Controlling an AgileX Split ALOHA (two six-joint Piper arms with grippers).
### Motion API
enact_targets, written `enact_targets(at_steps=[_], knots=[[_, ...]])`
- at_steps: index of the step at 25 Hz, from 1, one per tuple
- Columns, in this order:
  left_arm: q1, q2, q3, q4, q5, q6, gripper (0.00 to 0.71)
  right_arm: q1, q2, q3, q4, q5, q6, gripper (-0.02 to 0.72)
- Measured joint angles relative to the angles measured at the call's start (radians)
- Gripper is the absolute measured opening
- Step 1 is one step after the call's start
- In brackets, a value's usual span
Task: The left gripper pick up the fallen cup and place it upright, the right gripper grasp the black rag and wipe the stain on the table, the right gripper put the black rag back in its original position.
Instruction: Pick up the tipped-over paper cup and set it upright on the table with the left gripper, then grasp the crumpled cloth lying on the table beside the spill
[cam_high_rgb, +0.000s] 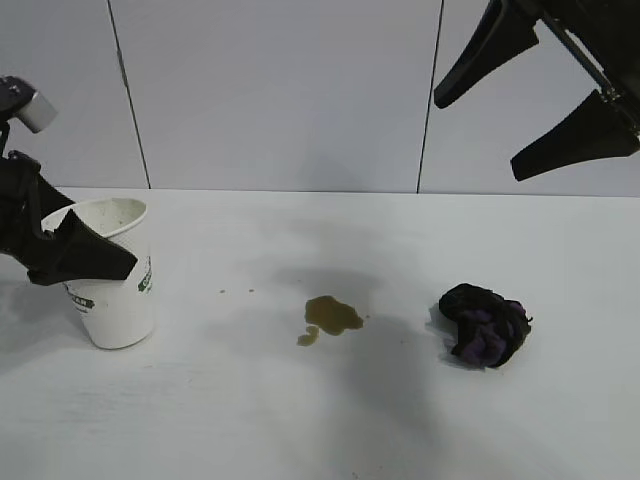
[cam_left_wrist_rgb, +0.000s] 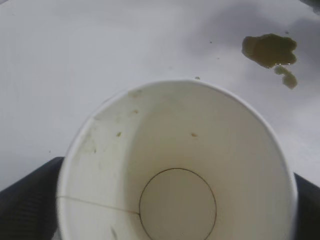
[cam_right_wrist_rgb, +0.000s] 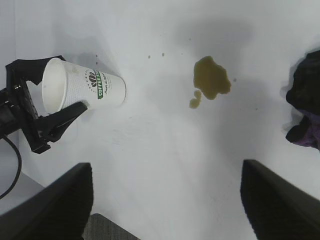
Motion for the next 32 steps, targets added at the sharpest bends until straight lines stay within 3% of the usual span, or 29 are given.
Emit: enact_targets(at_steps=[6,11,14,17,22,25,28,32], knots=[[0.0,0.0,0.0,0.174,-0.022,-0.193,0.694,0.0,0.0,0.0,0.0,0.0,0.0,0.558],[0.007,-0.001,0.0,0.52,-0.168,-0.624,0.694,0.0,0.0,0.0,0.0,0.0,0.0,0.558],[0.047,-0.04,0.0,0.725,-0.239,-0.923,0.694,0.0,0.0,0.0,0.0,0.0,0.0,0.558],[0.123,-0.137,0.0,0.854,-0.296,-1.178,0.678,0.0,0.0,0.0,0.0,0.0,0.0,0.558],[0.292,-0.407,-0.003,0.891,-0.331,-1.409,0.664,0.0,0.0,0.0,0.0,0.0,0.0,0.558],[0.38,-0.592,-0.033,0.832,-0.304,-1.469,0.663,0.0,0.0,0.0,-0.001,-0.001,0.0,0.558],[0.436,-0.79,-0.066,0.721,-0.247,-1.483,0.663,0.0,0.0,0.0,-0.01,-0.001,0.0,0.558],[0.447,-1.041,-0.124,0.642,-0.138,-1.485,0.663,0.0,0.0,0.0,-0.028,0.0,0.0,0.558]])
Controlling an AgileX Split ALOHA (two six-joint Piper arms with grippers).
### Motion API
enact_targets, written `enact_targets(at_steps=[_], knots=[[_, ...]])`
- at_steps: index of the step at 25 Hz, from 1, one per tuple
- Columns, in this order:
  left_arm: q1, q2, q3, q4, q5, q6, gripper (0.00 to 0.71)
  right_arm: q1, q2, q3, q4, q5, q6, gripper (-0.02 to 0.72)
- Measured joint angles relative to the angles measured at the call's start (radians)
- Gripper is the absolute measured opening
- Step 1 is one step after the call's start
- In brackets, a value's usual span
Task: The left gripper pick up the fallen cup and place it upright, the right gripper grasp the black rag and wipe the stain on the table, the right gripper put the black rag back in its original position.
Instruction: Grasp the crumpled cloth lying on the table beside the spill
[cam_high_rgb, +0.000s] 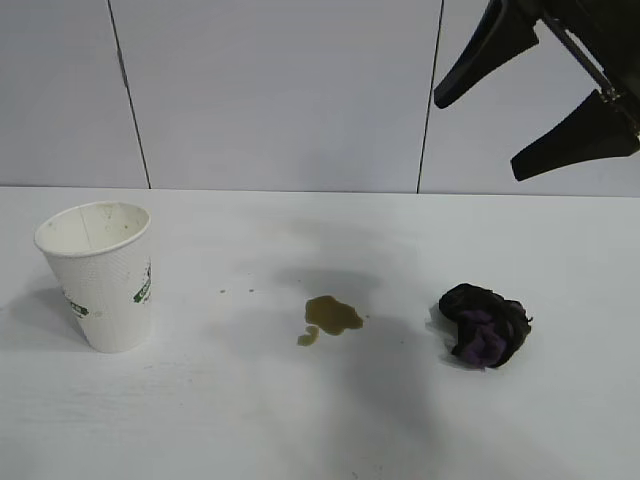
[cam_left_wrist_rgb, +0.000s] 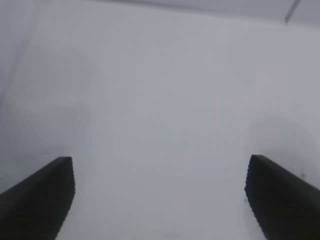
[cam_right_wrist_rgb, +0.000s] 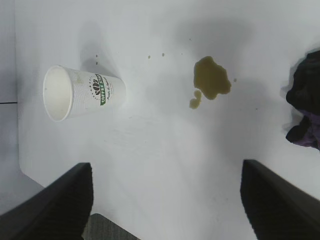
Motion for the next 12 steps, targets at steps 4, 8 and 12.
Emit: enact_targets(at_steps=[4,8,12], knots=[[0.0,-0.198,-0.077,-0.02,0.179,-0.001,0.663,0.0,0.0,0.0,-0.023,0.0,0.0,0.558],[-0.025,-0.355,-0.126,-0.068,0.309,-0.002,0.663,0.0,0.0,0.0,-0.047,0.0,0.0,0.558],[-0.102,-0.509,-0.134,-0.018,0.46,-0.003,0.663,0.0,0.0,0.0,-0.055,0.0,-0.002,0.558]])
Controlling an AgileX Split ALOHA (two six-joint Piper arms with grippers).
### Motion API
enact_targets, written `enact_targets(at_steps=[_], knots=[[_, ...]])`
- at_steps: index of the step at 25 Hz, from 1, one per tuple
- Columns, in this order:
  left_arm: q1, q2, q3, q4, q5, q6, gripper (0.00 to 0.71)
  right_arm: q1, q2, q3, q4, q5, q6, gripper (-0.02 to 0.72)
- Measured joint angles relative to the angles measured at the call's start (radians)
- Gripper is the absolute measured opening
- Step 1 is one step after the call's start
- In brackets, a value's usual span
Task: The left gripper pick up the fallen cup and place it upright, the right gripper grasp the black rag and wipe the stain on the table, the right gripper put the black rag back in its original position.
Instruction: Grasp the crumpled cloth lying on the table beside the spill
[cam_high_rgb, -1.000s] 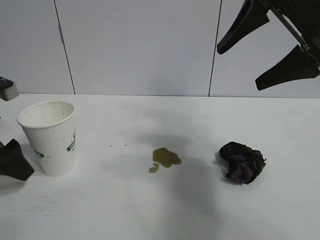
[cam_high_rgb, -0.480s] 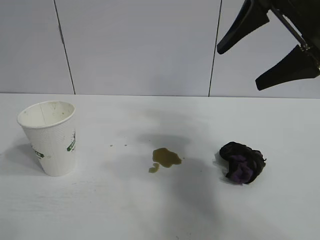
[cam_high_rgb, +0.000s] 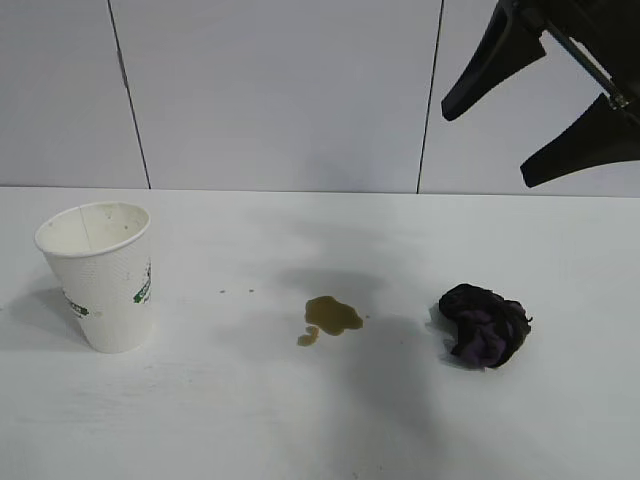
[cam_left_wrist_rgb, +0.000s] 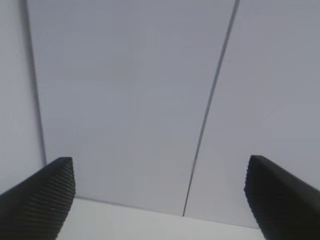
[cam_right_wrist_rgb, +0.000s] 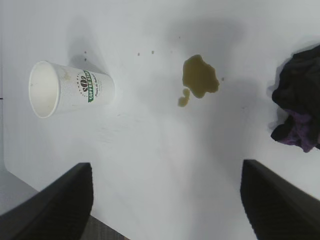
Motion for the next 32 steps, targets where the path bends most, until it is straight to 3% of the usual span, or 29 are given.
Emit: enact_targets(at_steps=[3,6,11,17,21,26,32], knots=[[-0.047,-0.112,-0.003,0.111,0.149,-0.006,0.662,0.0,0.0,0.0,-0.01,0.0,-0.01,0.558],[-0.06,-0.208,-0.003,0.22,0.283,-0.062,0.662,0.0,0.0,0.0,-0.016,0.0,-0.014,0.558],[-0.08,-0.306,0.08,0.401,0.355,-0.22,0.662,0.0,0.0,0.0,-0.018,0.0,-0.016,0.558],[-0.106,-0.304,0.297,0.591,0.342,-0.386,0.661,0.0,0.0,0.0,-0.028,0.036,-0.07,0.558],[-0.128,-0.304,0.443,0.687,0.312,-0.48,0.66,0.0,0.0,0.0,-0.079,0.095,-0.085,0.558],[-0.175,-0.304,0.56,0.718,0.259,-0.504,0.659,0.0,0.0,0.0,-0.149,0.13,-0.078,0.558],[-0.248,-0.304,0.596,0.721,0.216,-0.524,0.659,0.0,0.005,0.0,-0.217,0.139,-0.046,0.558]])
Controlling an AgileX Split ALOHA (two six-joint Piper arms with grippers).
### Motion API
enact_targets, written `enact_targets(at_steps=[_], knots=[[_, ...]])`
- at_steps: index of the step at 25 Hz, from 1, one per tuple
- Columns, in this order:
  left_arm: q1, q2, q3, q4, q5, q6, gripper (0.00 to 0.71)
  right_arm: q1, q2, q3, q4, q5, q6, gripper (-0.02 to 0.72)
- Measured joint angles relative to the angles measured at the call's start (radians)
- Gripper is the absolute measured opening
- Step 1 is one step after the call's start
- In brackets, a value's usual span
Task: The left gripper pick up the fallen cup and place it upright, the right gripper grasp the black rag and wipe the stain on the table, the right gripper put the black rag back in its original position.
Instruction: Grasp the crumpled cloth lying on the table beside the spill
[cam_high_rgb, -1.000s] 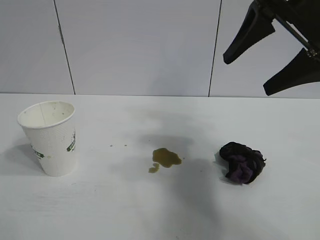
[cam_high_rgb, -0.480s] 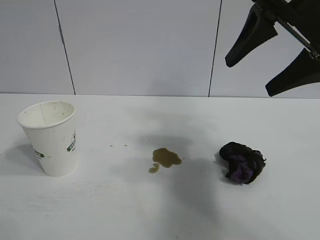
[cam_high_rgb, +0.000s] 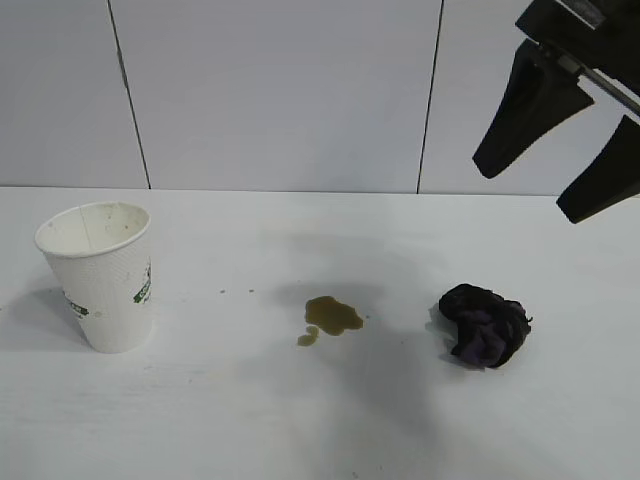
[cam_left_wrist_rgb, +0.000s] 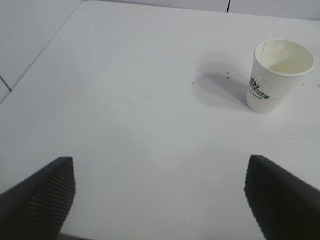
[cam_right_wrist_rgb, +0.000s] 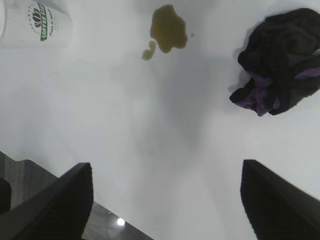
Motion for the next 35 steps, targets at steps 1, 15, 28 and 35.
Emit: enact_targets(at_steps=[1,15,28,35], knots=[[-0.015,0.0,0.0,0.0,-0.001,0.0,0.659,0.0,0.009,-0.001,-0.016,0.0,0.007,0.558],[-0.035,0.0,0.0,0.002,-0.009,-0.002,0.659,0.0,0.246,-0.002,-0.144,-0.208,0.096,0.545],[-0.035,0.0,0.0,0.002,-0.012,-0.003,0.659,0.136,0.426,-0.082,-0.3,-0.324,0.238,0.545],[-0.035,0.0,0.0,0.002,-0.012,-0.003,0.659,0.142,0.482,-0.1,-0.404,-0.312,0.343,0.54]])
